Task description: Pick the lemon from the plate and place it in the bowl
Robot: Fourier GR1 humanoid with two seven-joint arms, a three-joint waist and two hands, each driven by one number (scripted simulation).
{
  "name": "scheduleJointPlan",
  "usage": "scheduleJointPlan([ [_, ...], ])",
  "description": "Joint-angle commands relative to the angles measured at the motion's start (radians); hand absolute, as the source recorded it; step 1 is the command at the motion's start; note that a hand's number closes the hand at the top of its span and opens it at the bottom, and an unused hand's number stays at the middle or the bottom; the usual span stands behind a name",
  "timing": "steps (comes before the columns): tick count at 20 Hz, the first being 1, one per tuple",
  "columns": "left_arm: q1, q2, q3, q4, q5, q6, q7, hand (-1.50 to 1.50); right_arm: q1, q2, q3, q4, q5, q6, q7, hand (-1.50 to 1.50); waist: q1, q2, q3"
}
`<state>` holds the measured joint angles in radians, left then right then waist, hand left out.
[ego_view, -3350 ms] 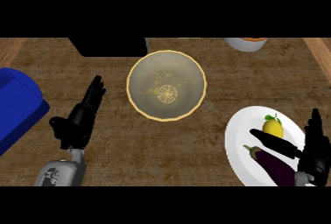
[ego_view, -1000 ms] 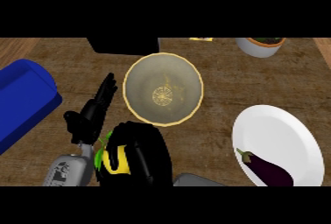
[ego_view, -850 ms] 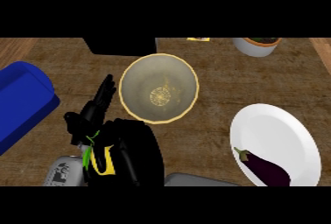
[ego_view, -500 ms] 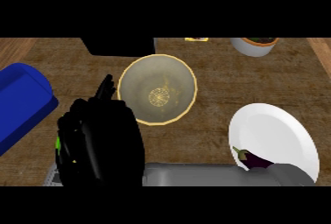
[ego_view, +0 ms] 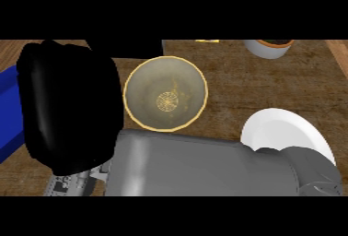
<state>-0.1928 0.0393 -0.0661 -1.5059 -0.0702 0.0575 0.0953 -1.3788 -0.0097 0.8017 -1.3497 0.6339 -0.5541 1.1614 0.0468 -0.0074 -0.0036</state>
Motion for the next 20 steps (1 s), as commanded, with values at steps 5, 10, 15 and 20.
scheduleJointPlan([
  [5, 0.0, 0.014, 0.029, 0.0, 0.011, 0.001, -0.005, 0.0, -0.119, 0.009, -0.086, 0.226, -0.055, 0.11, 0.109, 1.5, -0.027, 0.006, 0.001],
  [10, 0.036, 0.006, 0.01, -0.026, -0.003, 0.007, -0.006, 0.0, -0.092, 0.006, -0.064, 0.352, -0.035, 0.172, 0.041, 1.5, -0.036, 0.005, 0.003],
  [15, 0.036, -0.013, 0.006, -0.015, -0.008, 0.022, -0.003, 0.0, 0.028, -0.009, -0.072, 0.444, 0.012, 0.087, -0.072, 1.5, -0.043, 0.008, 0.003],
  [20, 0.061, 0.028, 0.027, -0.06, 0.025, -0.028, -0.001, 0.0, 0.096, 0.008, -0.069, 0.545, 0.065, 0.045, -0.123, 1.5, -0.032, 0.009, 0.003],
])
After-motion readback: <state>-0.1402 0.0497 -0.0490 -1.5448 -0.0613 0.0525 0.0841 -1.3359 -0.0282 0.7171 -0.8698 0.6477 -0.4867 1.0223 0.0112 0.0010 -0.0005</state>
